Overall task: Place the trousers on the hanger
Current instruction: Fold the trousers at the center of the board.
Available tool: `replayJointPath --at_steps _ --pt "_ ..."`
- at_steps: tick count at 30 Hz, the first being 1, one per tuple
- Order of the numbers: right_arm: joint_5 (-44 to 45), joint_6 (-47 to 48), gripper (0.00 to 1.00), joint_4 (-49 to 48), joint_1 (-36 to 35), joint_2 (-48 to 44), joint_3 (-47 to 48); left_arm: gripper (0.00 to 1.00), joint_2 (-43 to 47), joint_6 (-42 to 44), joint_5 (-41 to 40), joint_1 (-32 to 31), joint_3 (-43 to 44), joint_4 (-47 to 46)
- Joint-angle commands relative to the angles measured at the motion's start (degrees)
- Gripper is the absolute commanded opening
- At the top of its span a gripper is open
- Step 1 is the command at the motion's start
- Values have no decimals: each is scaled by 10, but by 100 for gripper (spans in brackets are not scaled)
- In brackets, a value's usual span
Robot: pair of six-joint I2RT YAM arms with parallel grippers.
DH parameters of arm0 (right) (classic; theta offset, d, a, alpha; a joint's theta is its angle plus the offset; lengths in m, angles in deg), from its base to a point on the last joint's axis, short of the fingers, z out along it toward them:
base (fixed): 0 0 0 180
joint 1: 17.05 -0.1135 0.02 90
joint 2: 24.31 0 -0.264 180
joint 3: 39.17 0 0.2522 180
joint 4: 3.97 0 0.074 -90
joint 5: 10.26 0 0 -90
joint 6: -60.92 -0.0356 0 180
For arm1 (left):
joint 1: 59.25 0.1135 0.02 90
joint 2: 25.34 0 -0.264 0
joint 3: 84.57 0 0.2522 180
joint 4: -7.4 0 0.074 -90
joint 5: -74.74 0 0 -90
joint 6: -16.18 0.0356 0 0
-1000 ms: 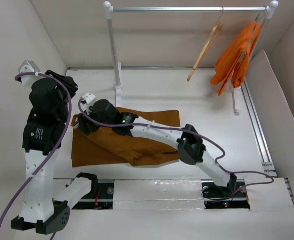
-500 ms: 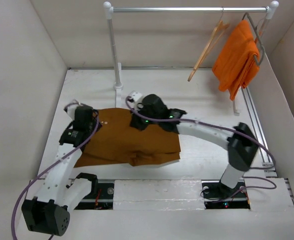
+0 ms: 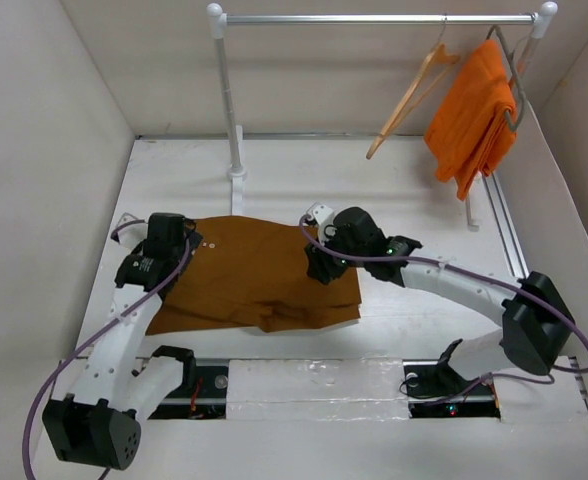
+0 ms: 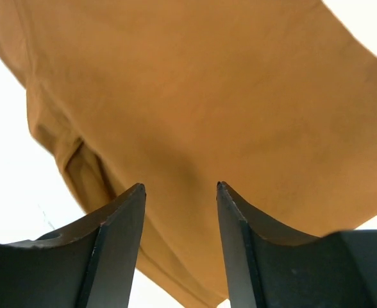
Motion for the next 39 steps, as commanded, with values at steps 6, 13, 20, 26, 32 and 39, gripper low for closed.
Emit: replayJointPath --at_steps 6,13,20,26,32,39 --pt "-99 46 58 -20 29 -97 -83 91 -77 70 100 276 -35 -15" --pt "-135 80 58 1 73 -153 -133 84 -97 116 147 347 -61 -62" --pt "-149 104 59 -4 127 -153 -164 57 -105 118 172 325 -87 -97" --pt "-157 79 82 -28 281 -91 -163 0 -109 106 195 325 -77 -51" --pt "-330 -30 92 -180 364 23 -147 0 -69 65 129 313 -32 89" --pt "-387 -81 88 -247 330 18 -170 0 -29 1 114 283 14 201"
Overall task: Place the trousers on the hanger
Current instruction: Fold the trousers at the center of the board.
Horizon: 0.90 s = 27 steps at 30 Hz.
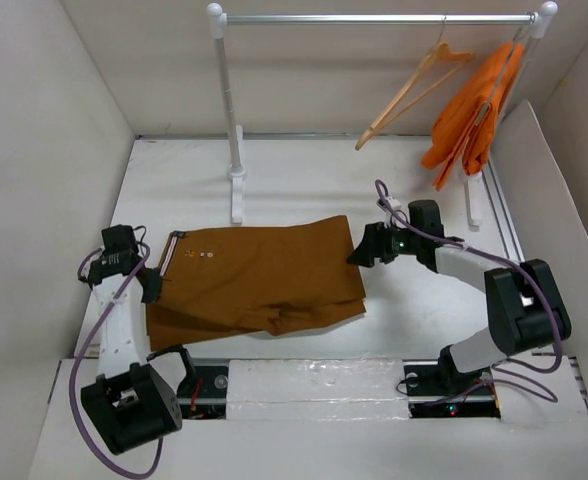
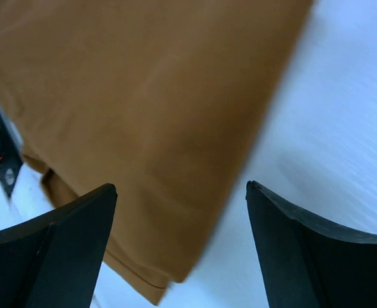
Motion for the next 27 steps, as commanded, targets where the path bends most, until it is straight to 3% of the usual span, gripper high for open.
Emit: replayJointPath --at_steps 1,2,3,7,8,10,12,14,15,16,17,18,19,21,25,27 --pt "-53 -28 86 -67 -23 -32 -11 0 35 -41 -8 -17 30 98" --pt "-45 -28 85 -59 -23 -33 -21 0 43 -42 -10 -25 31 104" --pt "-30 -28 84 -57 -28 -30 -26 25 44 -41 -12 -25 29 105" --pt "11 -33 85 -44 -23 -2 -16 66 35 -15 1 -25 51 77" --pt "17 -34 86 -43 -23 12 -11 68 35 0 -5 -30 72 50" --pt "39 -35 87 -38 -18 25 4 70 31 15 -61 -83 146 13" --pt "59 -40 87 -40 -18 31 6 70 33 41 -74 -134 162 -27" --pt "66 -42 79 -40 -23 33 5 69 18 48 -1 -142 124 -69" --pt "64 -50 65 -42 -23 36 3 69 11 39 41 -142 96 -87" --pt "64 -56 57 -54 -23 37 -8 67 7 32 122 -142 20 -111" --pt "64 -62 46 -68 -23 37 -14 66 6 22 148 -142 -21 -168" --pt "59 -81 25 -83 -23 39 -23 66 8 10 164 -142 -62 -200" --pt "56 -91 18 -117 -18 41 -38 66 10 -13 179 -142 -127 -229" --pt "52 -105 2 -134 -13 44 -44 66 2 -31 184 -142 -172 -292" --pt "45 -122 0 -166 2 42 -54 65 -65 -59 184 -147 -236 -387" --pt "36 -140 0 -183 21 37 -68 65 -118 -68 167 -147 -220 -395"
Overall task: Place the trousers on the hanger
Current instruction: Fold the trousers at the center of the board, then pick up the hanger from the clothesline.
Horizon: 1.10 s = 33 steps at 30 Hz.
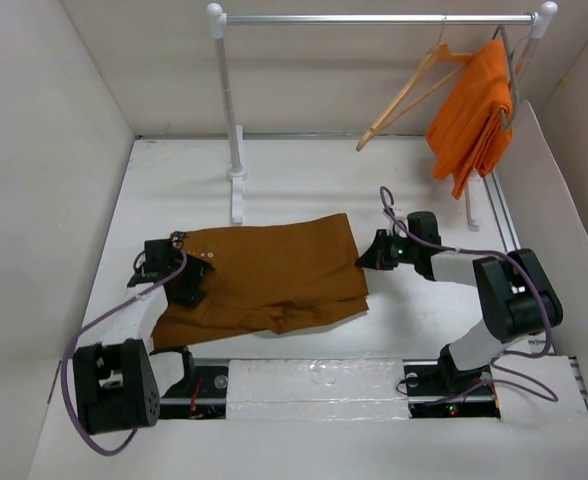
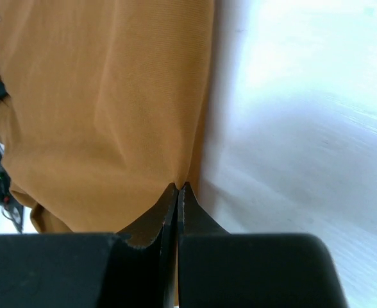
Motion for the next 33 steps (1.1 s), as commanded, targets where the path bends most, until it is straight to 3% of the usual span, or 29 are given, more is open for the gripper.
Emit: replayJointPath --at_steps 1,9,11,12,14,15,18,19,20,22,24,25,26,30,31,32,33 --pt "-13 -30 0 -81 30 -6 -16 65 -86 -13 -21 -3 7 -73" --pt "-13 -34 0 -49 43 -39 -32 65 -330 42 -73 4 250 -50" --pt "-11 -31 10 -38 38 -45 -37 64 -369 54 -67 4 327 10" --pt "-4 -16 24 -31 38 -54 -35 64 -370 55 -71 -4 338 25" --pt "9 5 36 26 43 -67 -12 63 -331 62 -80 -9 320 30" --pt "21 26 47 68 43 -77 -1 63 -314 62 -84 -9 304 26" --pt "55 72 61 182 36 -130 52 61 -220 58 -83 -9 243 21" --pt "68 81 64 207 36 -165 66 55 -195 59 -74 -16 215 14" --pt "83 89 67 262 17 -207 111 42 -122 63 -62 -41 188 7" --pt "90 89 66 276 10 -249 128 18 -79 63 -64 -67 186 7" --pt "107 89 45 305 -11 -287 187 0 -40 69 -74 -99 193 3" --pt "115 87 30 305 -18 -317 207 0 -8 76 -80 -118 201 1" --pt "133 79 2 298 -18 -328 246 0 5 96 -110 -162 214 0" --pt "149 72 3 278 -17 -307 363 0 10 152 -199 -284 339 10" --pt "152 70 9 277 -8 -291 390 0 -10 161 -219 -307 364 18" --pt "159 65 28 283 1 -256 417 0 -20 173 -249 -329 390 20" --pt "162 62 40 284 6 -237 471 0 -27 201 -261 -369 426 14"
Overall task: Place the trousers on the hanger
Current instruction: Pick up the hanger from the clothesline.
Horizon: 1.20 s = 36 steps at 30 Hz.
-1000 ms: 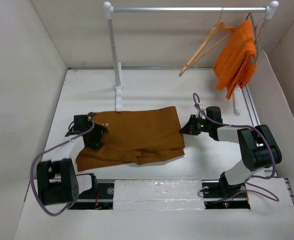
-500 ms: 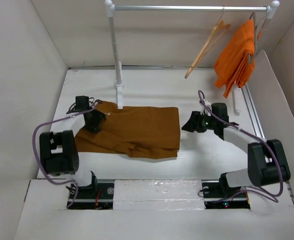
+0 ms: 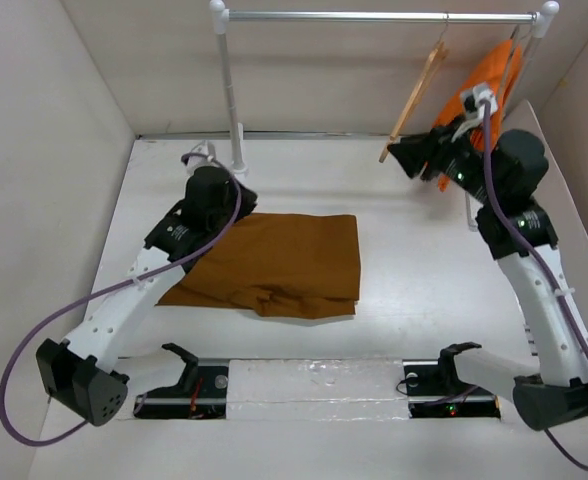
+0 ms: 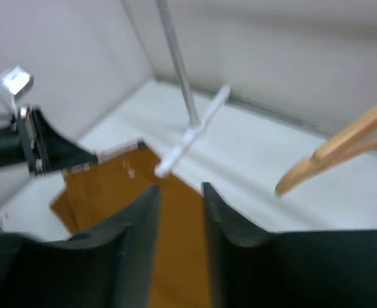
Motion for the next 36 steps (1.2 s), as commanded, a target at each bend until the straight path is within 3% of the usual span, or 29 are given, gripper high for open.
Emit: replayJointPath --at_steps 1,2,4,5,6,8,12,17,24,32,36 --pt "40 -7 49 13 21 73 98 0 -27 80 -99 -73 89 -11" --pt "76 -18 64 20 21 104 119 0 -33 89 -114 -90 108 -14" --pt "105 -30 74 28 27 137 174 0 -45 110 -119 -132 114 -27" --pt "132 -44 75 23 27 152 188 2 -45 116 -119 -144 108 -33" --pt "144 -48 76 21 27 183 199 13 -45 122 -114 -156 100 -52" --pt "177 -63 77 35 33 212 241 21 -44 132 -91 -179 77 -66" --pt "221 -79 77 49 38 267 290 34 -42 129 -68 -186 41 -65" --pt "294 -65 76 95 38 307 340 35 -23 130 -54 -186 -2 -68" --pt "309 -76 75 76 31 319 287 36 -26 129 -38 -186 -18 -75" --pt "145 -88 72 -81 45 379 259 35 -36 124 -32 -186 -23 -80" --pt "127 -104 52 -124 51 380 218 35 -38 116 -32 -186 -28 -81"
